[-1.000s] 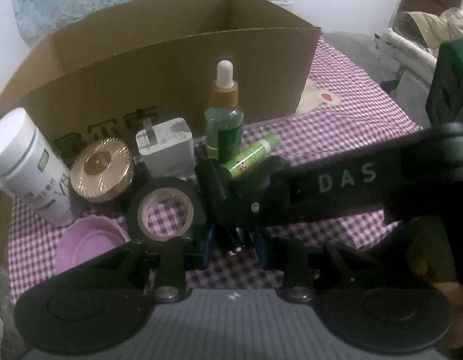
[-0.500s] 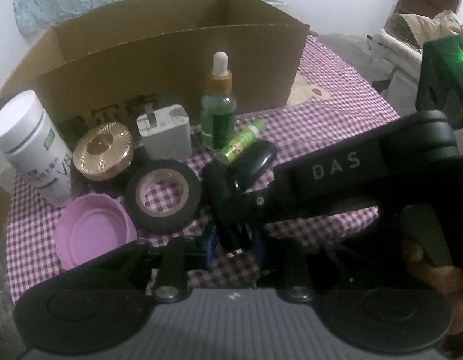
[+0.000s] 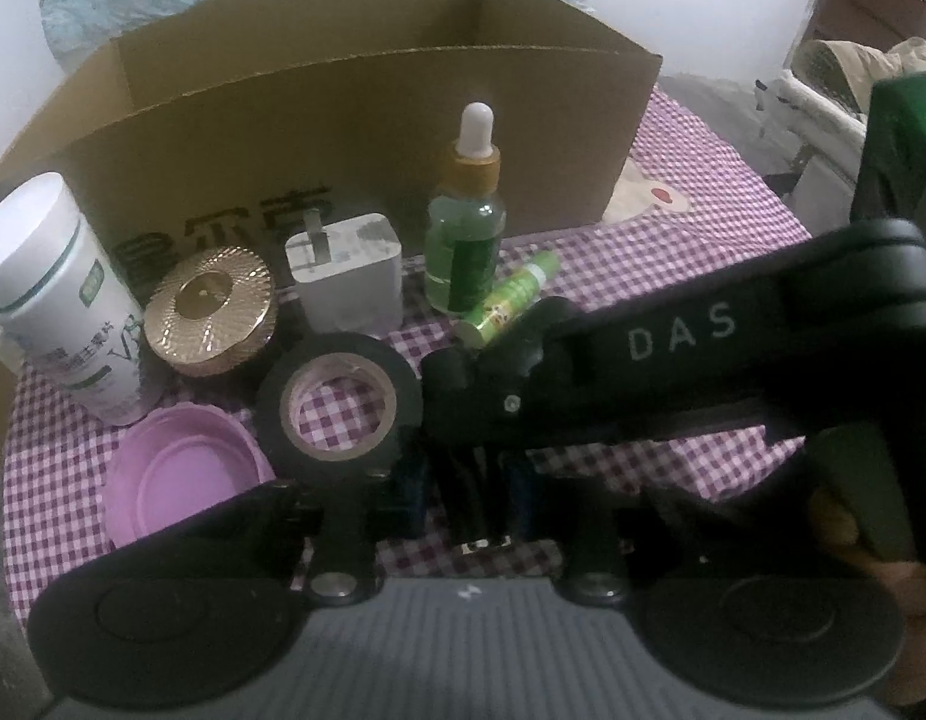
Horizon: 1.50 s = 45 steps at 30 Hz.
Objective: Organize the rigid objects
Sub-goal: 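Close the right gripper on the black cylinder, then carry the black cylinder into the cardboard box and open the right gripper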
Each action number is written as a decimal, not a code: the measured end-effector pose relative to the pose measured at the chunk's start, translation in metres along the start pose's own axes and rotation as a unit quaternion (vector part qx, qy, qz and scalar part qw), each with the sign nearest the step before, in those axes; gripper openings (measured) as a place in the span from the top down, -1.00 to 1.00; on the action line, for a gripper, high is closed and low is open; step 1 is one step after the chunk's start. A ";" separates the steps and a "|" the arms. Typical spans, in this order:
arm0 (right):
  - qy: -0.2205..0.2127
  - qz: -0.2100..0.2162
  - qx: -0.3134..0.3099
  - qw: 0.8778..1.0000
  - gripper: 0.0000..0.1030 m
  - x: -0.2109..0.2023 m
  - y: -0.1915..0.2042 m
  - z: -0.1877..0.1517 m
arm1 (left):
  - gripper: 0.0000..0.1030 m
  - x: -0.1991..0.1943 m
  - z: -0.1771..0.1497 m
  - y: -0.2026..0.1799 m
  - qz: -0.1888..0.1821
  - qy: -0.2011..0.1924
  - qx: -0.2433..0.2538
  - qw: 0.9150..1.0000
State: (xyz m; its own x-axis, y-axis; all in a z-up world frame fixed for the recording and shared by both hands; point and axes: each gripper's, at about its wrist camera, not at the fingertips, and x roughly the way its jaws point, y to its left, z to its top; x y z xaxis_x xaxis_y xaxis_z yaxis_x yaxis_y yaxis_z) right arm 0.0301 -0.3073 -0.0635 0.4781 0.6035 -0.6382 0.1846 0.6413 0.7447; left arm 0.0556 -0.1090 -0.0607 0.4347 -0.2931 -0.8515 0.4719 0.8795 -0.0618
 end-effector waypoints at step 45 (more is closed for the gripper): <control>0.112 0.017 -0.023 0.993 0.54 0.133 0.145 0.201 | 0.55 -0.008 0.145 0.141 0.123 0.020 -0.028 0.992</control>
State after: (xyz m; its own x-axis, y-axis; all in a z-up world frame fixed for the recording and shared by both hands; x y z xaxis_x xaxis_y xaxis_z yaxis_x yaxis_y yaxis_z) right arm 0.2926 -0.2290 -0.0011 0.2803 0.7122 -0.6436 0.1302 0.6360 0.7606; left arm 0.2298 -0.0370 0.0127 0.4991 -0.0535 -0.8649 0.3125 0.9420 0.1221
